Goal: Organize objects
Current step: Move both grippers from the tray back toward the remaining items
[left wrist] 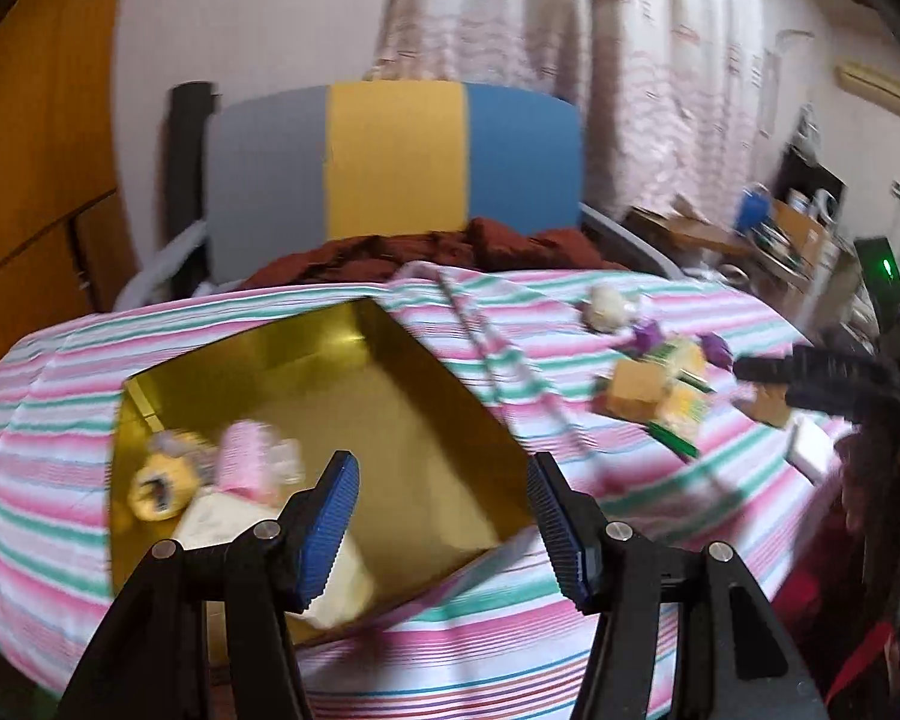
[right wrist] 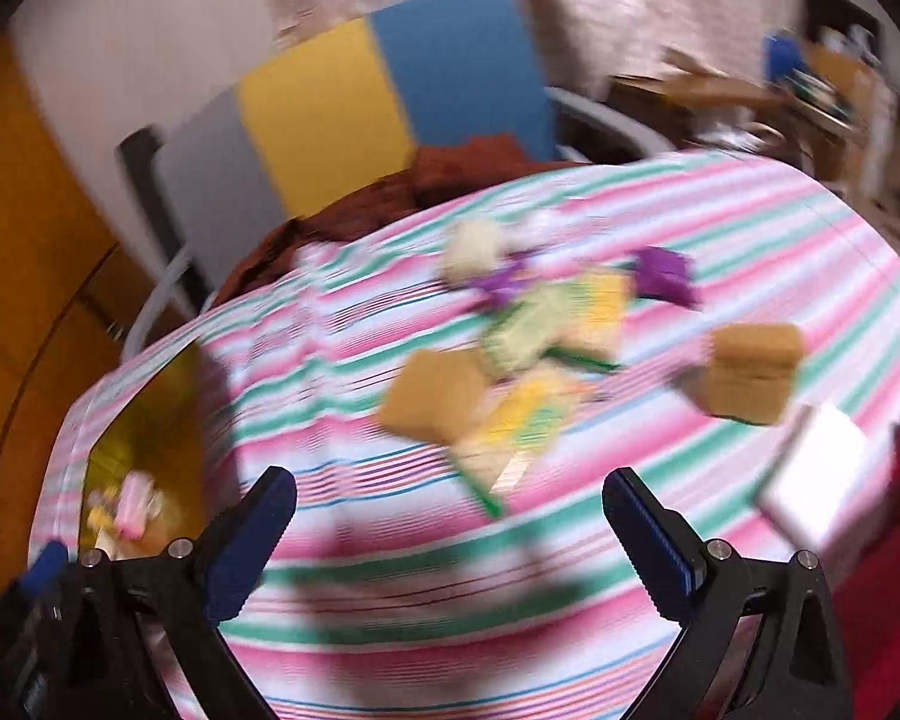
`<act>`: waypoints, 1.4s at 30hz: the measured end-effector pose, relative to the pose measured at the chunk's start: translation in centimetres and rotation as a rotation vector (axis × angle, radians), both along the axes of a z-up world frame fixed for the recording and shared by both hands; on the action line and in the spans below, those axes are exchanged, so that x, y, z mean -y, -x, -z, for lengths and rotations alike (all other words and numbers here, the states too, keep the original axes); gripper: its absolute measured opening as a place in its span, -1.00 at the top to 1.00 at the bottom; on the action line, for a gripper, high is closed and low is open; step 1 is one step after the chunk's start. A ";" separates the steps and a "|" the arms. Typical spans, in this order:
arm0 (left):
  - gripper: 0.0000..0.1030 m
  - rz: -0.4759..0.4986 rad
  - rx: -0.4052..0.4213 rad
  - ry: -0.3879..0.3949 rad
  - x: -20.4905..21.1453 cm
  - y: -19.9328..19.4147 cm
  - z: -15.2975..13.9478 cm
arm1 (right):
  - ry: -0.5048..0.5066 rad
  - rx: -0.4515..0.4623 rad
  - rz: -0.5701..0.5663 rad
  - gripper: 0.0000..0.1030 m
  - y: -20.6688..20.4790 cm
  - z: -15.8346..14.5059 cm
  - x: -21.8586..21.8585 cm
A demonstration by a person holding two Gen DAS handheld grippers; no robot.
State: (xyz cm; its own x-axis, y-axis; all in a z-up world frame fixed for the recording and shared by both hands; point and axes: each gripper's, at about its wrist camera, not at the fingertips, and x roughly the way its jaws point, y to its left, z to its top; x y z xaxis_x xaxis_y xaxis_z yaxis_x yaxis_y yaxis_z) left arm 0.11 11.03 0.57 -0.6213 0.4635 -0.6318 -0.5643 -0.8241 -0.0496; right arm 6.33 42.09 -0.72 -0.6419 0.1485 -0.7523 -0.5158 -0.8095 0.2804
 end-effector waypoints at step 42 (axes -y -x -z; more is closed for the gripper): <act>-0.91 0.674 0.336 0.061 -38.9 -3.3 6.0 | 0.117 -0.154 0.523 -1.00 -11.9 0.7 -19.9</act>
